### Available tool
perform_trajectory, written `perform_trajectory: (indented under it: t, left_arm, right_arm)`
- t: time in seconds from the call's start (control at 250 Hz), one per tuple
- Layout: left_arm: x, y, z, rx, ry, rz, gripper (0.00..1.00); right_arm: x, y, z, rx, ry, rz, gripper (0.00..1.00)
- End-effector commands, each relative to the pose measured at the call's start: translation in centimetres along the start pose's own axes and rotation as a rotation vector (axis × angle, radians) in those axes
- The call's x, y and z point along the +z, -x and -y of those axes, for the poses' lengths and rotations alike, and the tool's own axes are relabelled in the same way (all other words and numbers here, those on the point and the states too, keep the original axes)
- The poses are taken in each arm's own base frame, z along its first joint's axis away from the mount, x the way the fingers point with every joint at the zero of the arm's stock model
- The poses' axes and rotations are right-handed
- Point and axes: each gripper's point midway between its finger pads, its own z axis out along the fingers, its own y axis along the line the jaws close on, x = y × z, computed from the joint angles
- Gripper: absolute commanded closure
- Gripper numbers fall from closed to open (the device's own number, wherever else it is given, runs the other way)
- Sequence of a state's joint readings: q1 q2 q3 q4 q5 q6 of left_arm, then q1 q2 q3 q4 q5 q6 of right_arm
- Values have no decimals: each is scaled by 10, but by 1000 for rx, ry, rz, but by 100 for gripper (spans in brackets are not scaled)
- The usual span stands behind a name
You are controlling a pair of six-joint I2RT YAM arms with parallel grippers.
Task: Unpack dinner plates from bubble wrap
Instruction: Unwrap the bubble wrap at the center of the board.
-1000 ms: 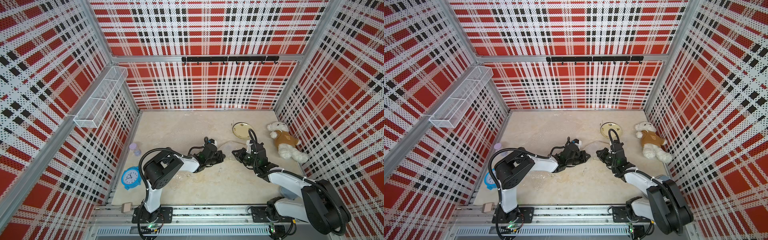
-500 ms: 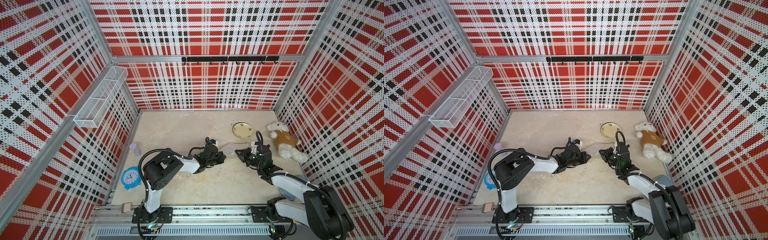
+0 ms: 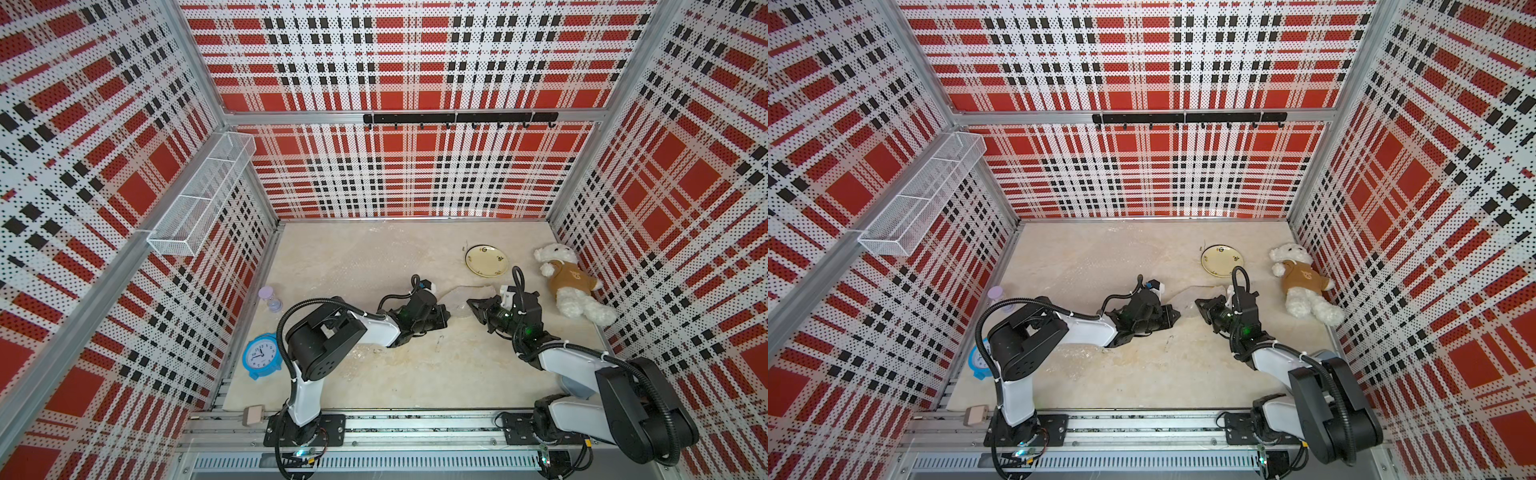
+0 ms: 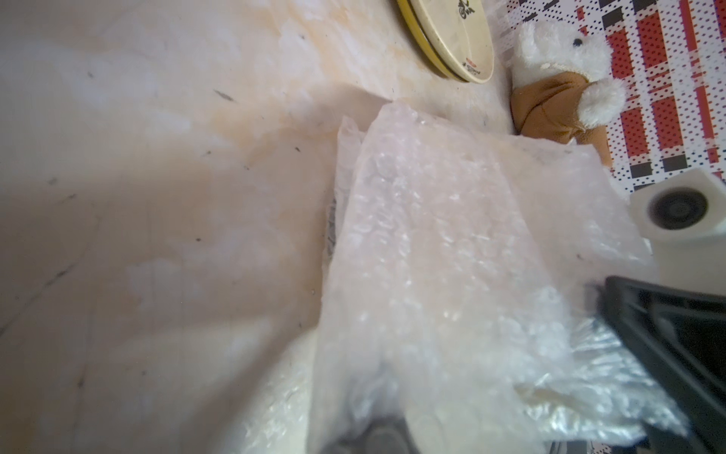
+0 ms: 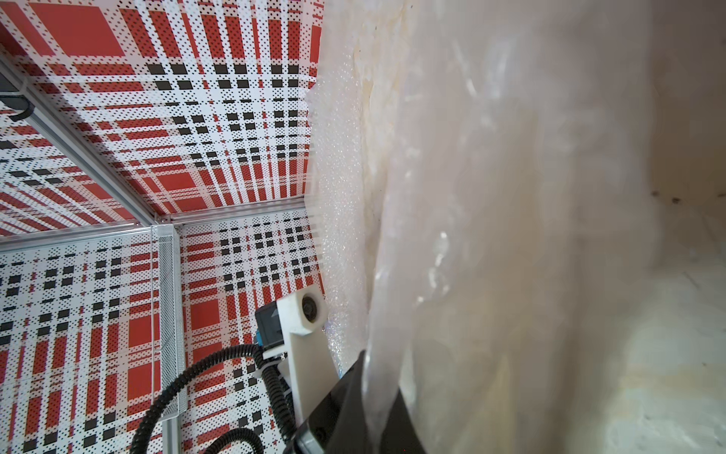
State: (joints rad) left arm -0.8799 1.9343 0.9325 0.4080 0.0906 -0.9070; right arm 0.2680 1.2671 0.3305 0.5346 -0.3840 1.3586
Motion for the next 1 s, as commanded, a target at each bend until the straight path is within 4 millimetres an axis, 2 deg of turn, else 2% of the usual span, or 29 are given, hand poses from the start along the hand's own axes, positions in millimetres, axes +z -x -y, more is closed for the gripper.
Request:
perform_trajectory:
  t: [0.0,0.308,0.664,0.808,0.996]
  left_arm:
    - [-4,-13,-23,30,114,-38,100]
    - [0,-9,-20,71,133,-46,100]
    - [-5,-18,-36,114,200,-54,100]
    - [-5,-23,-39,130,215,-66,100]
    - [-6,-26,-44,159,248,-72,100]
  right_arm:
    - [-8,8,-48,-28,154,46,97]
    - [-8,-5,-45,104,256,15,98]
    - [-6,-12,-47,156,276,-15,99]
    - [-7,-13,-38,185,274,-11,99]
    - [-5,-17,-40,194,292,-20,100]
